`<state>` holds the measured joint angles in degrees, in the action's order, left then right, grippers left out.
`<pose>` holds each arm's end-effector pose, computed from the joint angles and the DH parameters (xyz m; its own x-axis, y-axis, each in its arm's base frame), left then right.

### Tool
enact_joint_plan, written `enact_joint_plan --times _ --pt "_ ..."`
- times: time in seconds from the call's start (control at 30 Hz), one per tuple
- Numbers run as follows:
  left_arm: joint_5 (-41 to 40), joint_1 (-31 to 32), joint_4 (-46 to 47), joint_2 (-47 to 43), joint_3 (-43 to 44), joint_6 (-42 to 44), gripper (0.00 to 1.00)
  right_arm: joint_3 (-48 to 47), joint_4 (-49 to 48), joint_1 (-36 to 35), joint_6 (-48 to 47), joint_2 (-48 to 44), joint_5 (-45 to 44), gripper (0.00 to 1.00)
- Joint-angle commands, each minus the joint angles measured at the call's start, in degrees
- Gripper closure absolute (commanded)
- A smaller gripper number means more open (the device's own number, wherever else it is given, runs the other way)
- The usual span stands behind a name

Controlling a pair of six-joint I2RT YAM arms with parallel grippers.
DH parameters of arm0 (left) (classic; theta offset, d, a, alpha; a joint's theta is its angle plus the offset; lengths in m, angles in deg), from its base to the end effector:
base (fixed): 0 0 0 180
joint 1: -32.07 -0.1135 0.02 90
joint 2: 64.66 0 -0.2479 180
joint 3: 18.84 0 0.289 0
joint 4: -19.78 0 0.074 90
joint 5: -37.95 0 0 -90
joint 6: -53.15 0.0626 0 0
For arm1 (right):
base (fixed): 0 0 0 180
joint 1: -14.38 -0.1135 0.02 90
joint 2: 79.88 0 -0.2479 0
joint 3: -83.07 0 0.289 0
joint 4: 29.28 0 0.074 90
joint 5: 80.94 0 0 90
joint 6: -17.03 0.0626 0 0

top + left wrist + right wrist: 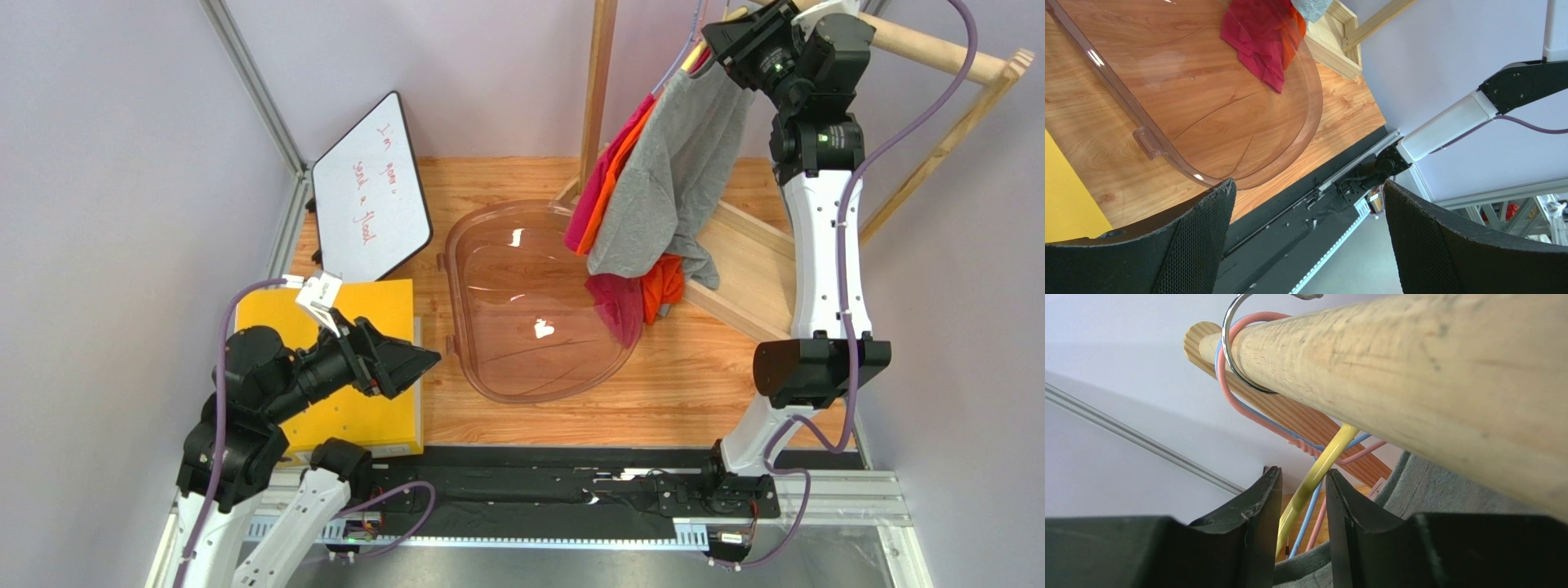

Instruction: Remove the t-shirt from the hanger

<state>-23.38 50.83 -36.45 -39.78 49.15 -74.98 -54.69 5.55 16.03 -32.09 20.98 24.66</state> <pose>0.1150 -0.0708 0.3860 -0.6165 -0.3628 -0.6988 0.4373 0.5804 -0.6870 0.4323 0.0044 0.5353 -0.1304 0.6344 -0.7619 -0.2058 0.7345 0.6467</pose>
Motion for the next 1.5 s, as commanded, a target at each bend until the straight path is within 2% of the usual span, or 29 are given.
enact_joint_plan --times 0.0,0.1,0.3,0.47,0.6,1.07,1.33,1.47 --pt "2.2 0.1 2.0 -0.2 1.9 -0.3 0.07 1.3 -1.3 0.5 7.7 1.7 3.4 0.62" --pt "2.5 0.1 1.9 -1.0 1.7 -0.5 0.07 3.2 -2.3 0.5 8.6 1.4 3.8 0.59" --pt "2.9 0.1 1.4 -1.8 1.4 -0.7 0.07 4.9 -2.2 0.5 8.4 0.9 4.1 0.61" --pt "3.0 0.1 1.2 -2.2 1.0 -0.6 0.08 9.3 -1.5 0.5 7.0 -1.5 1.8 0.51" --pt "2.9 0.1 1.3 -2.3 0.3 -0.8 0.08 11.1 -0.9 0.5 6.0 -2.2 1.7 0.49" --pt "3.0 0.1 1.5 -2.6 -0.9 -1.0 0.08 12.0 1.4 -0.9 4.5 -1.4 0.5 0.55" --pt "3.2 0.1 1.4 -3.2 -1.3 -1.2 0.09 13.4 3.7 -4.3 1.9 -1.8 -4.8 0.57" --pt "3.2 0.1 1.4 -3.6 -1.4 -1.2 0.09 15.2 3.5 -5.2 1.0 -2.9 -6.7 0.7"
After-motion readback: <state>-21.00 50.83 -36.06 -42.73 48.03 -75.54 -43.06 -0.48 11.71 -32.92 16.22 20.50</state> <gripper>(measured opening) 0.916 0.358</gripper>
